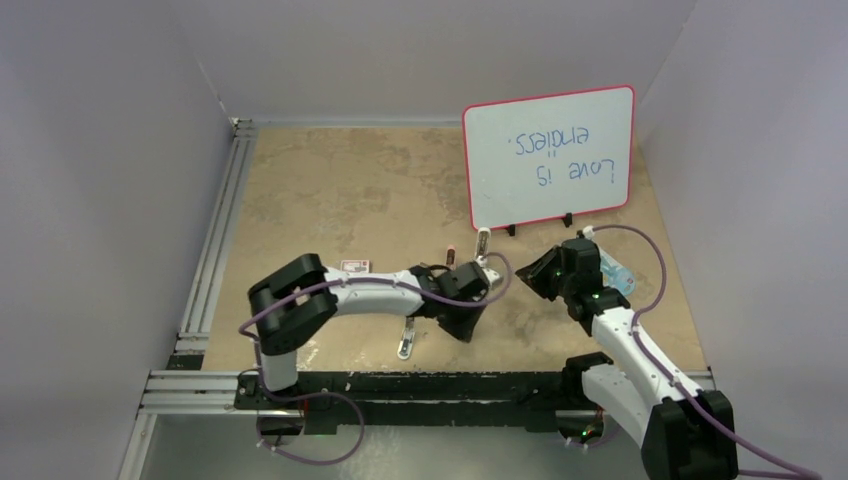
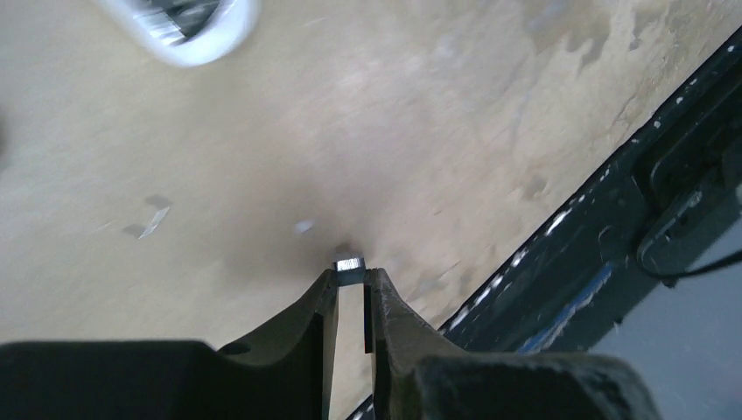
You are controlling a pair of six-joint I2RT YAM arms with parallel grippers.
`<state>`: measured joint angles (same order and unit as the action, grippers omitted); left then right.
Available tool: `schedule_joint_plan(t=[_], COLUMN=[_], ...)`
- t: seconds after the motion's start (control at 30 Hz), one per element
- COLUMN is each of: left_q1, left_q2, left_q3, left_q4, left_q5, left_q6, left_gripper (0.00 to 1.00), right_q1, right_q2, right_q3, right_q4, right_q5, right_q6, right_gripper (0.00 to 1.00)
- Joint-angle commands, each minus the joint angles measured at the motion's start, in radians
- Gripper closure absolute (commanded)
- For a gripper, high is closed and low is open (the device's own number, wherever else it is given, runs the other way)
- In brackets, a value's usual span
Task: Load the staples into the stapler
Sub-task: Pick up the staple from the center of the board.
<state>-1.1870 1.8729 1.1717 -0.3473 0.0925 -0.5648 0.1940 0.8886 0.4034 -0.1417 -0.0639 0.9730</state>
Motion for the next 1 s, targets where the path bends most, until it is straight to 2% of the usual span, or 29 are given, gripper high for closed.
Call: schedule_joint_plan(t=[0.0,0.17,0.3,0.37,0.47,0.6,0.77,0.83,0.97], left_q1=[0.155,0.387,0.544,0.593,0.639,0.67,0.683,0.682,0.685], left_q2=[-0.176,-0.316,-0.37,-0.385,-0.403,-0.4,-0.346,-0.335,-0.344], left_q3=[-0.101,-0.17,-0.197,-0.218,-0.265,-0.341,-0.451,-0.476,-0.489], left_q4=[0.116,0.195,0.295,0.411,0.63,0.999,1.471,1.525,1.517], left_q5=[0.325,0.725,0.973,1.077,1.189,1.257,1.233,1.214,1.191], left_q6=[0.0,-0.07,-0.204,-0.311,-0.53,-0.853,-1.26,-1.315,-1.311], left_gripper=[0.86,0.87,0.87,0.87,0.87,0.87,0.87,0.87,0.88], right_q1=[-0.008,-0.007,-0.005,-0.004,0.017,0.083,0.25,0.336,0.477], right_q2=[-0.038,-0.077,-0.168,-0.225,-0.309,-0.377,-0.357,-0.31,-0.197], right_q3=[0.005,0.025,0.009,-0.016,-0.079,-0.159,-0.161,-0.125,-0.049], right_q4=[0.108,0.273,0.413,0.503,0.717,0.939,1.044,1.038,0.997], right_q5=[-0.103,-0.213,-0.326,-0.398,-0.487,-0.5,-0.384,-0.318,-0.2], right_q6=[-0.12,-0.248,-0.285,-0.286,-0.274,-0.31,-0.441,-0.513,-0.62], right_gripper=[0.74,0.72,0.62,0.52,0.48,0.44,0.41,0.42,0.45])
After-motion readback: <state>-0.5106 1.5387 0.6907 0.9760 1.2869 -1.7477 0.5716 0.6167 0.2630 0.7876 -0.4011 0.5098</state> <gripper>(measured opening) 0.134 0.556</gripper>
